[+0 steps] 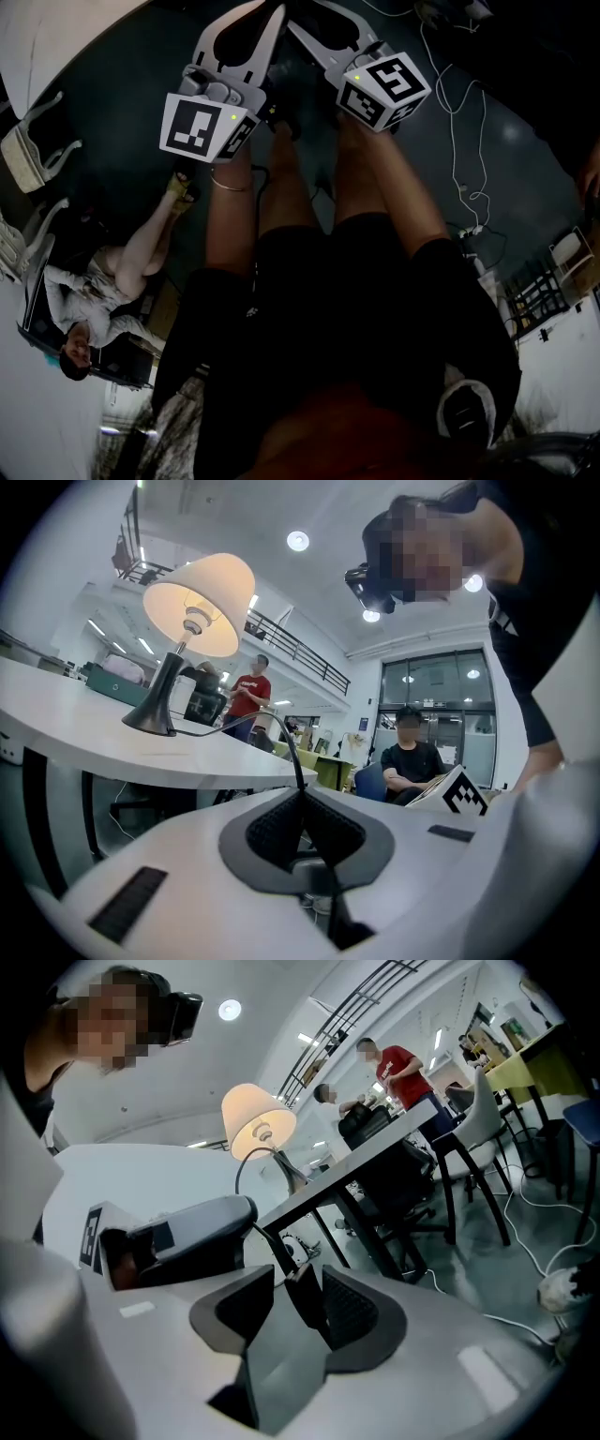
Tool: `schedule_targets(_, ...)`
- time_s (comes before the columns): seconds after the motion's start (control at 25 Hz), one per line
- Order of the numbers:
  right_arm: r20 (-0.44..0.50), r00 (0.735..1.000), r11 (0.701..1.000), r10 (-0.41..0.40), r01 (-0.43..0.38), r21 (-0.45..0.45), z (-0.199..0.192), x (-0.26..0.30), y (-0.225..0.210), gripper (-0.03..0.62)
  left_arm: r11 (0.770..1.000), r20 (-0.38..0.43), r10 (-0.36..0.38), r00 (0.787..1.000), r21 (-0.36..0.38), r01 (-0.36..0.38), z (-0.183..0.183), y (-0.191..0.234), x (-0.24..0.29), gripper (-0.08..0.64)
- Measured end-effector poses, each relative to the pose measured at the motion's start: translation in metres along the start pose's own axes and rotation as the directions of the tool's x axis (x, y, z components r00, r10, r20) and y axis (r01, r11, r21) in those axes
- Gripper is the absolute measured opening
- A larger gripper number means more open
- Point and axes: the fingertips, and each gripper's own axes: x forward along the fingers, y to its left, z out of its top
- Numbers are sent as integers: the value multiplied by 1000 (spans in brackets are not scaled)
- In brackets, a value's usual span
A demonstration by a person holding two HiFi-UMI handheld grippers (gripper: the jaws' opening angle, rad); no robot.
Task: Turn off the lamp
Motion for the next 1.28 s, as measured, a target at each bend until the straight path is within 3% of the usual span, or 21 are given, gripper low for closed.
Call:
schedule_targets(0.56,3,1000,999,5,-5,41,0,7,-2,123,1000,7,-18,1000,-1,18,8,-5,-3,17)
schedule_targets(0.96,-21,999,997,48,-46,60,-7,5,5,61,1000,0,-28,1000,4,28,1,-6,-6,18)
schedule_targets(1.16,-21,997,993,68,-66,93,-9,4,5,61,995,-42,-39,998,88,43,-10,-9,-12,18)
schedule_targets(1.28,-6,997,989,81,-79,124,-8,3,5,61,996,-65,-30,997,79,35,-22,-6,-18,20)
